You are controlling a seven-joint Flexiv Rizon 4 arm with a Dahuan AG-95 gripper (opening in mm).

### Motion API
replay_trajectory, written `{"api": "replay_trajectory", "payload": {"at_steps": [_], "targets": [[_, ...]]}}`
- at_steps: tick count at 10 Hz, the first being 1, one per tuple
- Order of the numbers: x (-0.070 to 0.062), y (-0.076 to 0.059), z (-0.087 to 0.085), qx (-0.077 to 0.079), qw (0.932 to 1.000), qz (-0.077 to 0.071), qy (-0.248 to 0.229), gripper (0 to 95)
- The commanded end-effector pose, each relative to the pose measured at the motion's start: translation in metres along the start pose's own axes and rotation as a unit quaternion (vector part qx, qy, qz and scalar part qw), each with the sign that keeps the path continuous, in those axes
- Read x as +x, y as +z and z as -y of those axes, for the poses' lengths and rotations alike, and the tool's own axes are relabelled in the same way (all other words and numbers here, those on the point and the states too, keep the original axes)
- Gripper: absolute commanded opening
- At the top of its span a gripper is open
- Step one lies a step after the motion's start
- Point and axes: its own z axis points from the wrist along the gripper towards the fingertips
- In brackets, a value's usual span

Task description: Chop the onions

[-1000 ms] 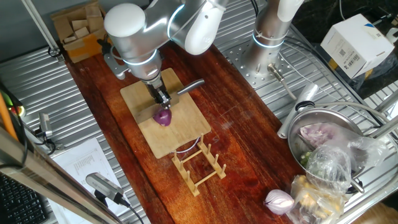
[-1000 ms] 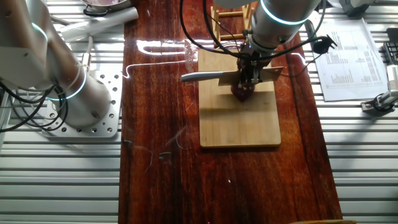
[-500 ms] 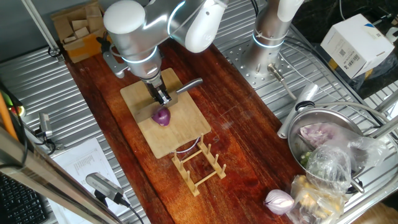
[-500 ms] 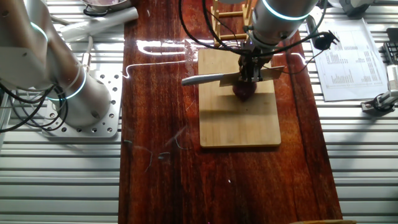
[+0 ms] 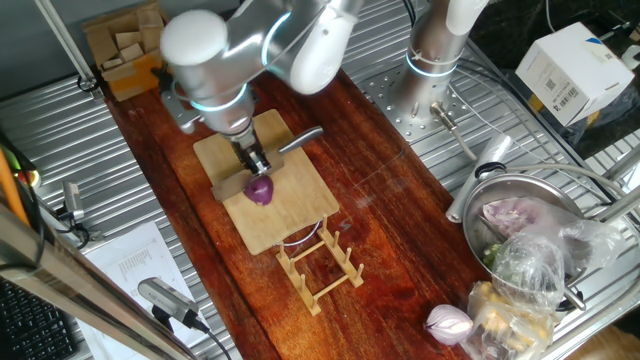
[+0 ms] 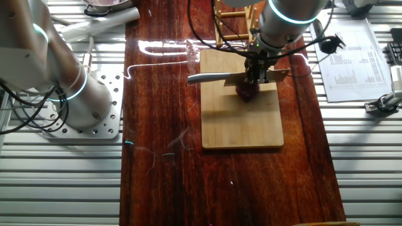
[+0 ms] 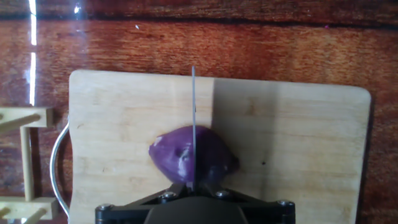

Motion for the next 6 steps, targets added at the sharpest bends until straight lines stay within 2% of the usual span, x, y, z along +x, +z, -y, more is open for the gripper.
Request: {"api": "replay_trajectory", "payload": {"at_steps": [1,3,6], "targets": [[-0.0065,0.0143,0.0014,-0.007,1.0,0.001,-0.004,0.0],[-0.0072,0.015,-0.0015,-0.006,1.0,-0.001,-0.005,0.0],[-0.007,0.0113,-0.0021,-0.006,1.0,0.005,-0.002,0.0]]}}
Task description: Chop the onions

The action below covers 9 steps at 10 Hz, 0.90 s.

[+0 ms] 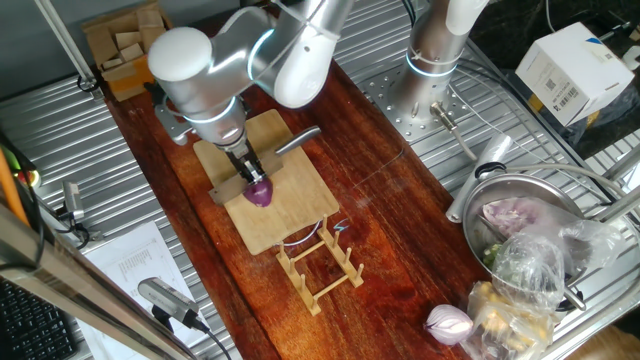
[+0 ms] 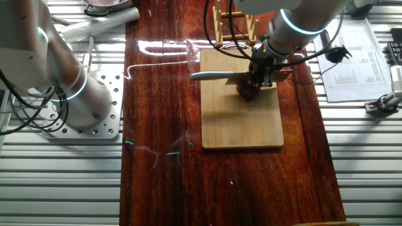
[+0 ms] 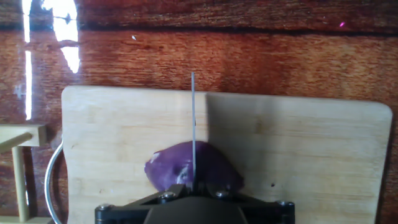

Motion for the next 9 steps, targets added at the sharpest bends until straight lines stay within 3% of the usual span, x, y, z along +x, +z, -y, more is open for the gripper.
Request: {"api": "replay_trajectory", "payload": {"at_steps": [1,2,3,9], "targets": [[0.0,-0.003,-0.001,0.001,1.0,-0.002,0.003,0.0],[0.001,-0.006,-0.001,0.003,1.0,-0.002,-0.002,0.0],[0.002,-0.007,-0.001,0.007,0.9999,-0.001,-0.012,38.0],[0.009,-0.022,-0.002,0.007,0.9999,-0.001,-0.015,38.0]]}}
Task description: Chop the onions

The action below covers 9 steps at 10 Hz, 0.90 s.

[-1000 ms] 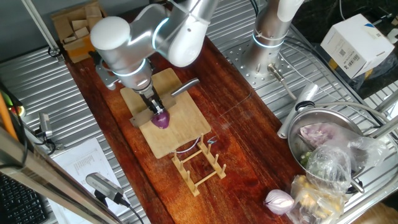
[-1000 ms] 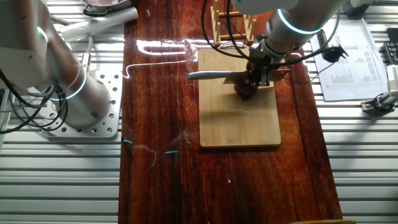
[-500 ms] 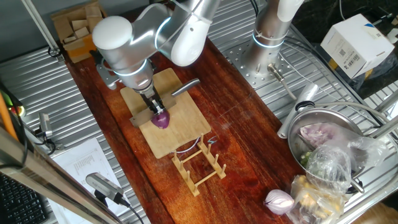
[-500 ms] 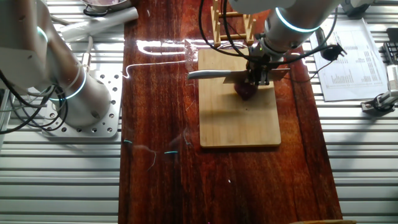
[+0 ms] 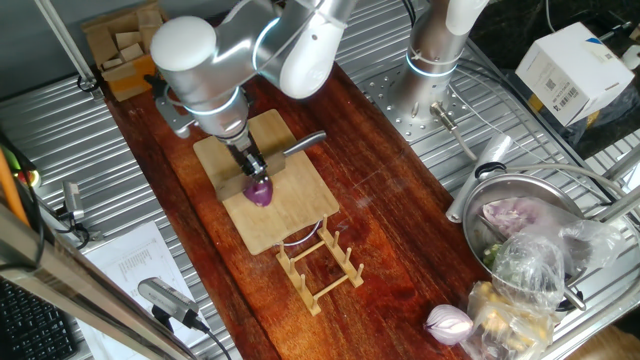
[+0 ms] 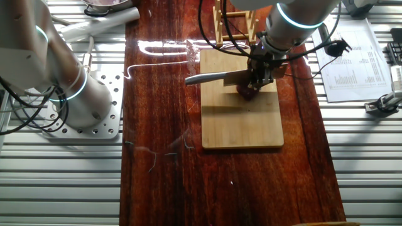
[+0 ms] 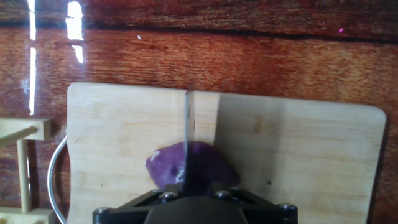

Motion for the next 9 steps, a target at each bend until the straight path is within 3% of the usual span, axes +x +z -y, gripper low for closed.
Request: {"api": "replay_trajectory", "payload": {"at_steps": [1,6,9], "targets": [[0.001,-0.005,-0.002,0.0,1.0,-0.001,-0.001,38.0],[0.023,-0.039,0.0,-0.002,0.9999,-0.003,-0.015,38.0],[0.019,-0.059,-0.001,-0.002,0.9999,-0.008,-0.012,38.0]]}}
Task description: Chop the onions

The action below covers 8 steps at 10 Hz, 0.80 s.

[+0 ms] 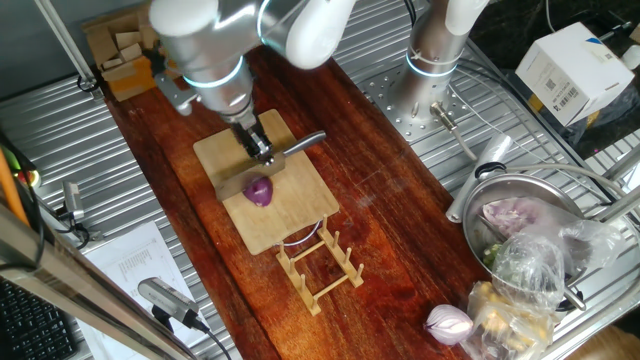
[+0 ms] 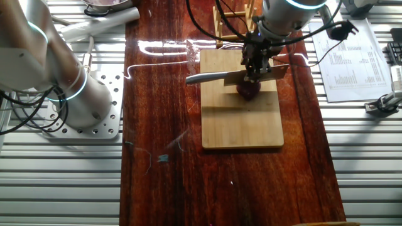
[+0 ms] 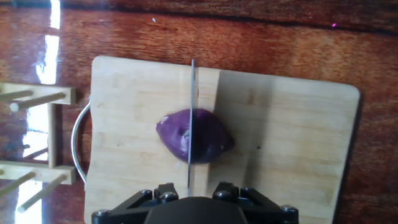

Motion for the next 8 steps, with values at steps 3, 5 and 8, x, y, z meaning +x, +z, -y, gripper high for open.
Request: {"api": "replay_trajectory", "payload": {"at_steps": [3,5,8], "targets": [[-0.0116,-0.0058,-0.0066,-0.004,0.9998,-0.004,0.017,0.0],[-0.0117,-0.0059,-0.0072,-0.005,0.9998,-0.003,0.017,0.0],[-0.0122,-0.0049,-0.0079,-0.003,0.9998,-0.004,0.019,0.0]]}}
